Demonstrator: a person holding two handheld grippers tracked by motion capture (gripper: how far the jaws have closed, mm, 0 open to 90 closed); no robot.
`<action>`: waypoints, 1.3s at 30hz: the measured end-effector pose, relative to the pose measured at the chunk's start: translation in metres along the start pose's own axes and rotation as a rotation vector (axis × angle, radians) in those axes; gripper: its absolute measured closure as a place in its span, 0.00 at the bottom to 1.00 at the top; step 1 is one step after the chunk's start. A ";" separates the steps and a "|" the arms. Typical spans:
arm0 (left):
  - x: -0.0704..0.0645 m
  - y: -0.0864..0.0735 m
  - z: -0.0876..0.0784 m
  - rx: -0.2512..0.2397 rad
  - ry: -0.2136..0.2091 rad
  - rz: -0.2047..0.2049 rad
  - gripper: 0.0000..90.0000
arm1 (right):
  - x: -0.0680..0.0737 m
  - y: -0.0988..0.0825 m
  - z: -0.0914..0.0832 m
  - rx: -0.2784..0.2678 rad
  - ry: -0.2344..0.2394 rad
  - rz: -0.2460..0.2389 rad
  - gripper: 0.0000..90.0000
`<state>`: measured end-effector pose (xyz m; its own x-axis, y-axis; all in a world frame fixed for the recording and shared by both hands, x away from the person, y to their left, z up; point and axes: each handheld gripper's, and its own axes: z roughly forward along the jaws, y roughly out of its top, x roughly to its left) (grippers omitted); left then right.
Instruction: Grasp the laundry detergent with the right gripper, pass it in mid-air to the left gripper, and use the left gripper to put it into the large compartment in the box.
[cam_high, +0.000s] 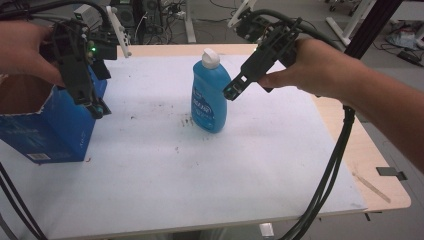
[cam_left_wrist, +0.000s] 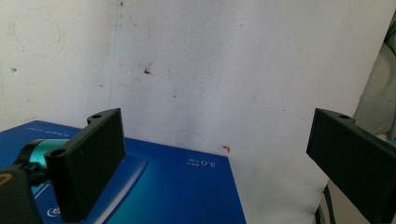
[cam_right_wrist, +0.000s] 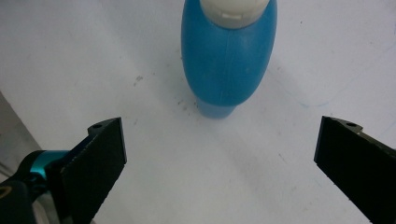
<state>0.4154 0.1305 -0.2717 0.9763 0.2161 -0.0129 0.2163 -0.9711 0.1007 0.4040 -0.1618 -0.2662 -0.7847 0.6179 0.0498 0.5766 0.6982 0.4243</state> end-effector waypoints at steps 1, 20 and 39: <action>0.000 0.000 0.000 0.000 0.001 0.000 0.05 | -0.001 -0.001 0.002 -0.015 0.001 0.007 0.01; 0.004 -0.004 0.003 -0.008 -0.006 -0.007 0.05 | -0.005 -0.026 0.038 -0.230 0.014 0.102 0.01; 0.006 -0.004 0.006 -0.009 -0.011 -0.005 0.05 | -0.001 -0.045 0.068 -0.326 0.004 0.110 0.01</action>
<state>0.4199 0.1352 -0.2785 0.9752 0.2199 -0.0241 0.2212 -0.9691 0.1095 0.3942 -0.1692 -0.3464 -0.7232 0.6811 0.1144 0.5553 0.4749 0.6827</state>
